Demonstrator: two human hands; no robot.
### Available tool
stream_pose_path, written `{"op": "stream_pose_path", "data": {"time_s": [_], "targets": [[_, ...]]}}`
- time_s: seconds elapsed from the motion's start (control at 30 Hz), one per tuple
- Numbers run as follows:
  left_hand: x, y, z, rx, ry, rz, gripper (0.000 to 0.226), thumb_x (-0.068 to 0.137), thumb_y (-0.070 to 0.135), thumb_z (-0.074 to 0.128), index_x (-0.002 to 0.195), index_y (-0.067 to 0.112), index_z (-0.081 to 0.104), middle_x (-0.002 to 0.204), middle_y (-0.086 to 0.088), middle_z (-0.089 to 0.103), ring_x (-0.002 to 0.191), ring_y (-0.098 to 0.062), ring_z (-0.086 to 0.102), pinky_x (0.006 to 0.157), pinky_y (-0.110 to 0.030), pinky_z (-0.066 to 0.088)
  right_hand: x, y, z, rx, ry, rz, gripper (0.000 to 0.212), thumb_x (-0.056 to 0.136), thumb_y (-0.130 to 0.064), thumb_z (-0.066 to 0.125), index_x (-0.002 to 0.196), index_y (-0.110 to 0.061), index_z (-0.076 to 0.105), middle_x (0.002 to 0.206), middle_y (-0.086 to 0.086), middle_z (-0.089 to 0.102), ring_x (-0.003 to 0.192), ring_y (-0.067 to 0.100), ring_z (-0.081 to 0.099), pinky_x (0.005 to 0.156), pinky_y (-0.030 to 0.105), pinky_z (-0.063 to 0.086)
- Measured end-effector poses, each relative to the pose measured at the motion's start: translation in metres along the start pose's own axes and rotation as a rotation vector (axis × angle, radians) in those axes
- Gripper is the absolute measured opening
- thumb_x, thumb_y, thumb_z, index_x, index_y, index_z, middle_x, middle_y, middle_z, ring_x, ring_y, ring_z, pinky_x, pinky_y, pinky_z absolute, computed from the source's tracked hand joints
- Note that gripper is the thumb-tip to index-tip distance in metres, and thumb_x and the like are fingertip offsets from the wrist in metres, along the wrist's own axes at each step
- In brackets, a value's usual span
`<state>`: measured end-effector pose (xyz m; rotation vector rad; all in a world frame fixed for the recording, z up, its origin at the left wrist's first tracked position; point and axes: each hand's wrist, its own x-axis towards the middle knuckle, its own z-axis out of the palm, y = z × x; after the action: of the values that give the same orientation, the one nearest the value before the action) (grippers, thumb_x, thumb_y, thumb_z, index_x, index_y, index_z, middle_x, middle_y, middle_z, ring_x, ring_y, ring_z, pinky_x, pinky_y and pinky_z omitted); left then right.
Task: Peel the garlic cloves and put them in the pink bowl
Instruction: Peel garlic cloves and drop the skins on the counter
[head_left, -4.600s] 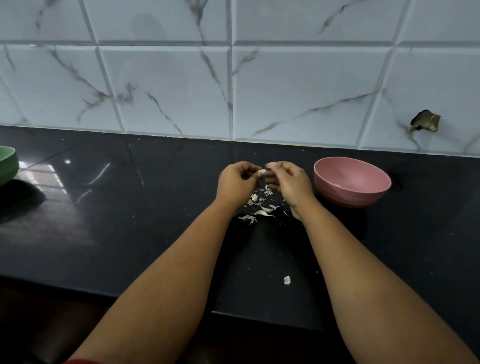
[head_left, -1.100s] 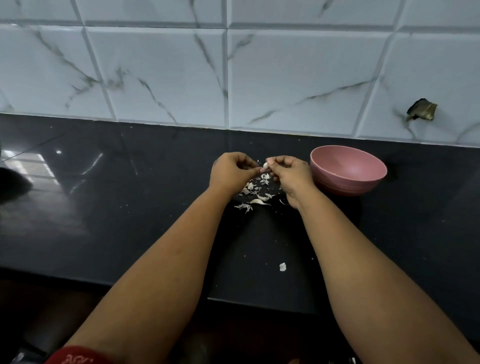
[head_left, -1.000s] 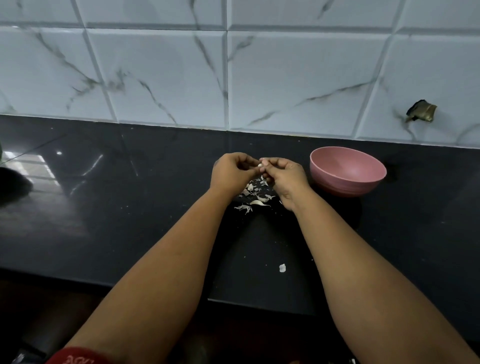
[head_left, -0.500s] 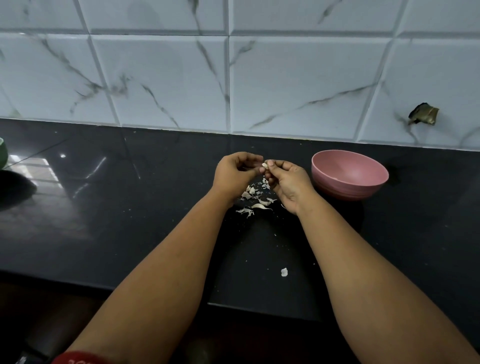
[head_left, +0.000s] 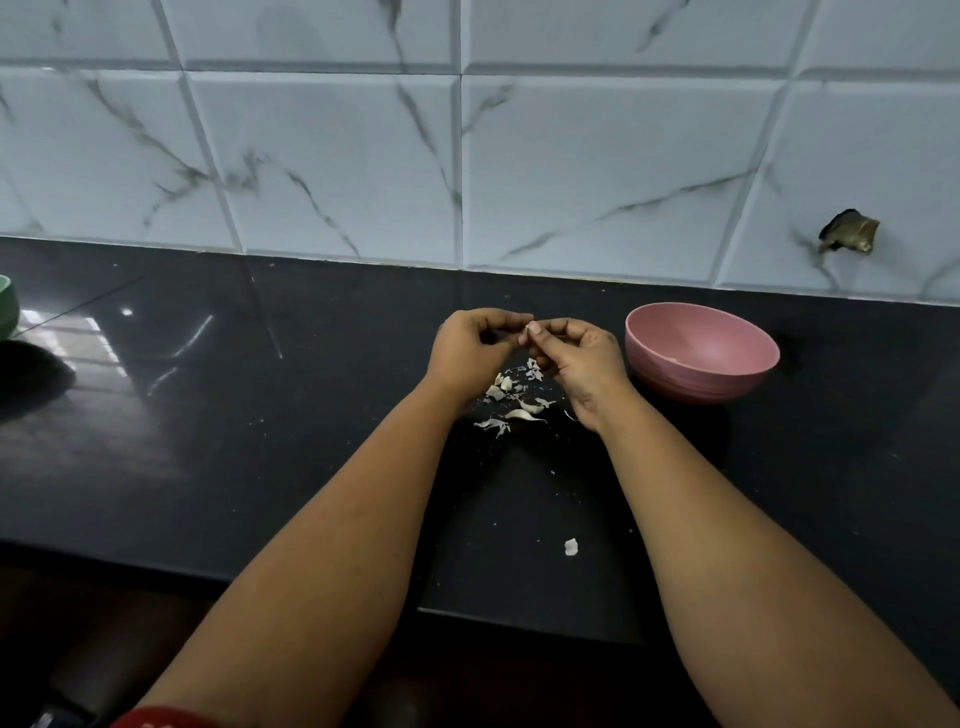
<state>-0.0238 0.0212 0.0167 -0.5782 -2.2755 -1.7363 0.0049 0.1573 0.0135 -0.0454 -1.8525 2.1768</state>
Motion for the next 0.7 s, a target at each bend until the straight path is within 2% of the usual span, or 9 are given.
{"op": "stream_pose_path", "data": {"time_s": [0.1, 0.23, 0.4, 0.6, 0.7], "targets": [[0.0003, -0.0002, 0.0013, 0.036, -0.005, 0.013, 0.021, 0.088, 0.006, 0.069, 0.106, 0.015, 0.076, 0.092, 0.004, 0.075, 0.089, -0.010, 0.071, 0.086, -0.026, 0.057, 0.0004, 0.0003, 0.0009, 0.033, 0.001, -0.010, 0.004, 0.088, -0.009, 0.068, 0.084, -0.009, 0.068, 0.074, 0.005, 0.071, 0.061, 0.005, 0.061, 0.058, 0.016, 0.049], [-0.0005, -0.0002, 0.0018, 0.036, 0.022, 0.020, 0.018, 0.087, 0.008, 0.073, 0.104, 0.012, 0.075, 0.090, 0.005, 0.074, 0.089, -0.006, 0.070, 0.082, -0.019, 0.055, 0.0001, 0.0012, 0.0007, 0.028, 0.011, -0.030, 0.007, 0.082, -0.009, 0.074, 0.084, -0.009, 0.068, 0.076, 0.009, 0.070, 0.059, 0.006, 0.062, 0.058, 0.016, 0.049], [-0.0010, -0.0015, 0.0023, 0.060, 0.022, 0.032, 0.014, 0.084, 0.009, 0.075, 0.097, 0.012, 0.077, 0.086, 0.004, 0.074, 0.085, -0.008, 0.071, 0.079, -0.020, 0.057, 0.0021, 0.0029, -0.0015, -0.045, 0.015, -0.069, 0.002, 0.084, -0.005, 0.072, 0.084, -0.006, 0.070, 0.073, 0.008, 0.069, 0.059, 0.004, 0.061, 0.060, 0.016, 0.049], [-0.0022, -0.0024, 0.0052, -0.057, 0.011, -0.051, 0.015, 0.083, 0.006, 0.076, 0.098, 0.006, 0.075, 0.088, 0.000, 0.075, 0.080, -0.004, 0.071, 0.076, -0.018, 0.056, 0.0052, 0.0072, -0.0064, -0.076, 0.005, -0.088, 0.006, 0.087, -0.004, 0.068, 0.082, -0.008, 0.071, 0.072, 0.006, 0.068, 0.062, 0.006, 0.060, 0.062, 0.016, 0.049], [-0.0043, 0.0011, 0.0074, -0.193, 0.005, -0.105, 0.016, 0.084, 0.001, 0.074, 0.100, 0.003, 0.074, 0.085, -0.003, 0.074, 0.079, -0.008, 0.072, 0.077, -0.021, 0.057, 0.0066, 0.0068, -0.0066, -0.061, 0.018, -0.102, 0.012, 0.089, -0.004, 0.066, 0.080, -0.011, 0.070, 0.070, 0.002, 0.067, 0.061, 0.004, 0.058, 0.062, 0.017, 0.048]]}}
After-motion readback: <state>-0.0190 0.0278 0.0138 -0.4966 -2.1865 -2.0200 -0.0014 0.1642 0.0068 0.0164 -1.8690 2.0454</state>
